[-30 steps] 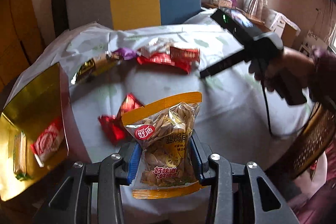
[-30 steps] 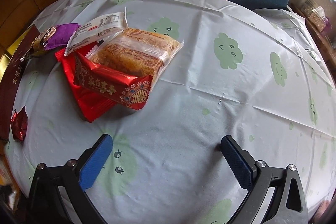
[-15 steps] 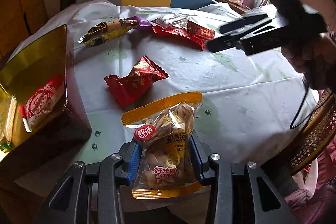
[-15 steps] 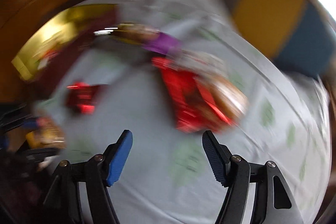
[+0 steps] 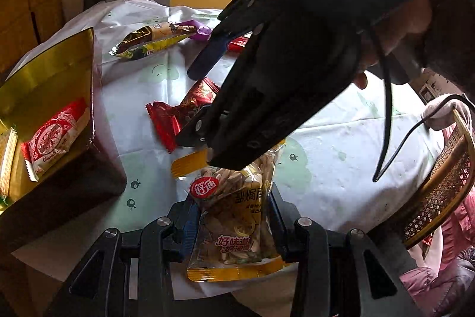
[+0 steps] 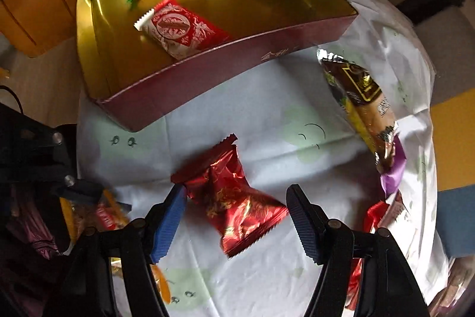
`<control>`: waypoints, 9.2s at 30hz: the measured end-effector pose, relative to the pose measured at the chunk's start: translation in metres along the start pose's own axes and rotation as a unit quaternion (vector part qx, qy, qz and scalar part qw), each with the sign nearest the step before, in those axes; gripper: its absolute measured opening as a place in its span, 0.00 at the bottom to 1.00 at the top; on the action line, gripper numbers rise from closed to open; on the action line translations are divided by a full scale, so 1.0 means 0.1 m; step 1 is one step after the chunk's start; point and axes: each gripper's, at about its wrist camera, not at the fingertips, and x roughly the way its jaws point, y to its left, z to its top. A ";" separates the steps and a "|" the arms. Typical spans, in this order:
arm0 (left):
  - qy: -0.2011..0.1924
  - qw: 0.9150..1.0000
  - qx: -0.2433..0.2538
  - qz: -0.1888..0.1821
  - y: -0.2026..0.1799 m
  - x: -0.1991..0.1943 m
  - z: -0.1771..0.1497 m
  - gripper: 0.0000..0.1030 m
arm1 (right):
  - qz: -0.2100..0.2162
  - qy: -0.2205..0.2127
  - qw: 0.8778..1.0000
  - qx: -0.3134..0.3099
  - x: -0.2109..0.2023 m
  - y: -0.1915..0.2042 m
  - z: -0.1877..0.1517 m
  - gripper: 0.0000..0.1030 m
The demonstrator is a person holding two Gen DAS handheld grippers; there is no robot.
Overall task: Organize snacks
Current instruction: 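Lift the nut bag with the left tool while the right tool grasps a red candy, then carry the nut bag into the gold tray and open the left tool, then carry the red candy into the gold tray and open the right tool, then reach the left tool to the brown chocolate bar and grasp it, then lift the chocolate bar with the left tool while the right tool grasps a red-gold candy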
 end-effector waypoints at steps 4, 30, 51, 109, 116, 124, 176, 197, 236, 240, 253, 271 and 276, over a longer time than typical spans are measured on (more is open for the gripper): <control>0.000 1.000 -0.005 -0.004 0.01 0.01 0.00 0.41 | -0.002 -0.010 1.000 0.027 -0.08 -0.07 -0.12 0.50; -0.084 0.994 -0.063 0.009 0.25 -0.66 0.42 0.41 | -0.044 -0.086 0.943 0.318 -0.34 -0.41 -1.76 0.46; -0.007 0.935 -0.346 0.081 2.11 0.11 1.28 0.52 | -0.049 -0.090 0.940 0.324 -0.31 -0.42 -1.73 0.49; -0.108 0.943 -0.181 0.258 0.89 -1.06 0.05 0.58 | -0.065 -0.132 0.899 0.411 -0.20 -0.33 -1.48 0.43; -0.118 0.937 -0.200 0.261 0.98 -1.11 0.01 0.58 | -0.083 -0.147 0.896 0.411 -0.21 -0.22 -1.50 0.43; -0.109 0.934 -0.213 0.265 1.05 -1.08 -0.02 0.58 | -0.085 -0.148 0.893 0.417 -0.30 -0.13 -1.39 0.38; -0.117 0.916 -0.231 0.305 1.15 -1.26 -0.15 0.58 | 0.008 -0.259 0.900 0.351 -0.75 0.07 0.07 0.58; -0.094 0.953 -0.146 0.248 0.78 -1.00 0.18 0.58 | -0.076 -0.185 0.891 0.408 -0.73 -0.60 -1.19 0.69; 0.146 0.946 0.252 0.146 0.57 1.14 2.07 0.77 | 0.008 -0.161 0.907 0.389 -0.70 -1.02 -1.68 0.77; 0.155 0.937 0.272 0.156 0.58 1.32 2.07 0.77 | 0.008 -0.173 0.900 0.399 -0.76 -1.07 -1.71 0.77; 0.128 0.966 0.157 0.159 0.29 0.95 1.77 0.44 | -0.061 -0.231 0.799 0.552 -1.07 -1.57 -2.29 0.77; 0.010 0.997 0.033 0.076 -0.53 0.35 0.66 0.43 | -0.036 -0.213 0.763 0.609 -0.95 -1.67 -2.53 0.77; 0.011 0.998 0.018 0.063 -0.41 0.42 0.68 0.43 | -0.033 -0.204 0.777 0.595 -0.90 -1.62 -2.46 0.77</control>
